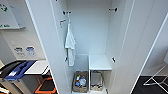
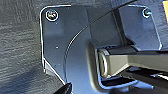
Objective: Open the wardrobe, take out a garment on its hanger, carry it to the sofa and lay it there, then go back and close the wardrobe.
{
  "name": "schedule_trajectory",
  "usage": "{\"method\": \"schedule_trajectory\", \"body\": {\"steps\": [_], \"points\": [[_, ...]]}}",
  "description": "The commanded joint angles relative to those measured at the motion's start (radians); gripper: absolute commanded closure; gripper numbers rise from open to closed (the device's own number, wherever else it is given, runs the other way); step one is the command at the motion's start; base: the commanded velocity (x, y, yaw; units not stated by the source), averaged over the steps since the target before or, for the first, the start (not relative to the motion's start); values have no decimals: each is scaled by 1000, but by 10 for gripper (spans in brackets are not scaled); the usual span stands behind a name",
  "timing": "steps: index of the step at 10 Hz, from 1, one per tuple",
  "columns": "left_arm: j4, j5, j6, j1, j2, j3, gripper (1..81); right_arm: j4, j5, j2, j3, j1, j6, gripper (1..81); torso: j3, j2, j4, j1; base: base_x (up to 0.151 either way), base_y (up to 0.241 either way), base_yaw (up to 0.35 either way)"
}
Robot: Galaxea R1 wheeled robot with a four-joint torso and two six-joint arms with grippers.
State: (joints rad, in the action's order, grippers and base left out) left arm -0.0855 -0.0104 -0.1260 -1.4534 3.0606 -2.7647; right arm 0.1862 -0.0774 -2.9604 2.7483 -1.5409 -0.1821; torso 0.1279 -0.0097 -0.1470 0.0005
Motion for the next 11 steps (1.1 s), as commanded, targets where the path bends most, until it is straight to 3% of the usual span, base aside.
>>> {"method": "schedule_trajectory", "body": {"steps": [1,6,11], "points": [[-2,-62,-1,34,0,-1,10,9,58,7,0,33,3,10,0,0,0,0,0,0,218],[-5,-62,-1,34,1,-3,10,7,58,4,2,35,3,10,0,0,0,0,0,0,167],[9,-60,-1,34,1,-3,10,6,58,4,0,35,1,10,0,0,0,0,0,0,0]]}}
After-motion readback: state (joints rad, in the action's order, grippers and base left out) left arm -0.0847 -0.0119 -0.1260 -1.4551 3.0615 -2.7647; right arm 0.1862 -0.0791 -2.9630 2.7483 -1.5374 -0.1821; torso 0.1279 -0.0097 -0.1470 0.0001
